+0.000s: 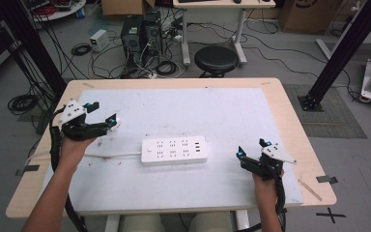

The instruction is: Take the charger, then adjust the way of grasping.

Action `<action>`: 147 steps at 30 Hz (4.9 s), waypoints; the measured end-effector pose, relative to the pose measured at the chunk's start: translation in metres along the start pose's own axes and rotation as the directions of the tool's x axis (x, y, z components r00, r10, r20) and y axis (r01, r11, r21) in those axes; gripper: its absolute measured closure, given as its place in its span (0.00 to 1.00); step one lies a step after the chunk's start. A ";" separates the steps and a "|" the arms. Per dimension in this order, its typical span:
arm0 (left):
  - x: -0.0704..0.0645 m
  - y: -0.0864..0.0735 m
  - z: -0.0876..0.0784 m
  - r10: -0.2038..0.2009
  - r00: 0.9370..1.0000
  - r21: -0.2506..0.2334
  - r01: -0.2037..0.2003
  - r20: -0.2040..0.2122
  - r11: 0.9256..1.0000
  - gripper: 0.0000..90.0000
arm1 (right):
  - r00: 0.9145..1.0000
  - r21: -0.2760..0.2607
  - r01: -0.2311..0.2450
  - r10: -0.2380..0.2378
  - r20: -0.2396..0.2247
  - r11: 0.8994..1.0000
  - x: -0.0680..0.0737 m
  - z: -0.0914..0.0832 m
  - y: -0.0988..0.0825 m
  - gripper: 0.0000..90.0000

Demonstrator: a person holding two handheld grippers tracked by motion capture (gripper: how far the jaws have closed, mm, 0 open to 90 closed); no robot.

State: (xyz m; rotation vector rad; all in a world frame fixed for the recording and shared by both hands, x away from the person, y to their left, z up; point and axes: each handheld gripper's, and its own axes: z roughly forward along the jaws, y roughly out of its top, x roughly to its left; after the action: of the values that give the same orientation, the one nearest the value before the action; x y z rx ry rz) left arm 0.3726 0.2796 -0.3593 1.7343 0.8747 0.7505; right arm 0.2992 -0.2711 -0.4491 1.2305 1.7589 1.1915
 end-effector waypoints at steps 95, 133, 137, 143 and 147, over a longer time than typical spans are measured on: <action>-0.015 -0.001 0.010 -0.016 1.000 0.158 0.013 0.013 0.987 0.47 | 1.000 0.027 0.015 -0.015 -0.012 1.000 0.001 0.002 0.001 0.18; -0.105 0.004 -0.014 0.098 0.965 0.056 -0.114 0.242 0.992 0.47 | 0.984 0.059 0.100 -0.090 -0.156 0.993 0.003 0.004 0.003 0.18; -0.115 0.005 -0.014 0.134 0.953 0.050 -0.153 0.273 0.987 0.47 | 0.980 0.067 0.110 -0.097 -0.175 0.992 0.003 0.004 0.004 0.18; -0.127 0.005 -0.011 0.193 0.927 0.025 -0.212 0.322 0.977 0.47 | 0.953 0.058 0.000 0.017 -0.302 0.998 -0.001 -0.001 0.010 0.18; -0.134 0.005 -0.010 0.250 0.903 0.018 -0.273 0.351 0.962 0.47 | 0.918 0.085 -0.026 0.057 -0.391 0.996 0.001 -0.004 0.020 0.18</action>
State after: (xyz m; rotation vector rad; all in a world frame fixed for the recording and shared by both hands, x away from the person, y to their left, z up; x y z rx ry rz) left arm 0.2923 0.1719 -0.3625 1.9929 0.4345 0.5655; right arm 0.3020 -0.2685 -0.4291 1.1318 2.0949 1.4889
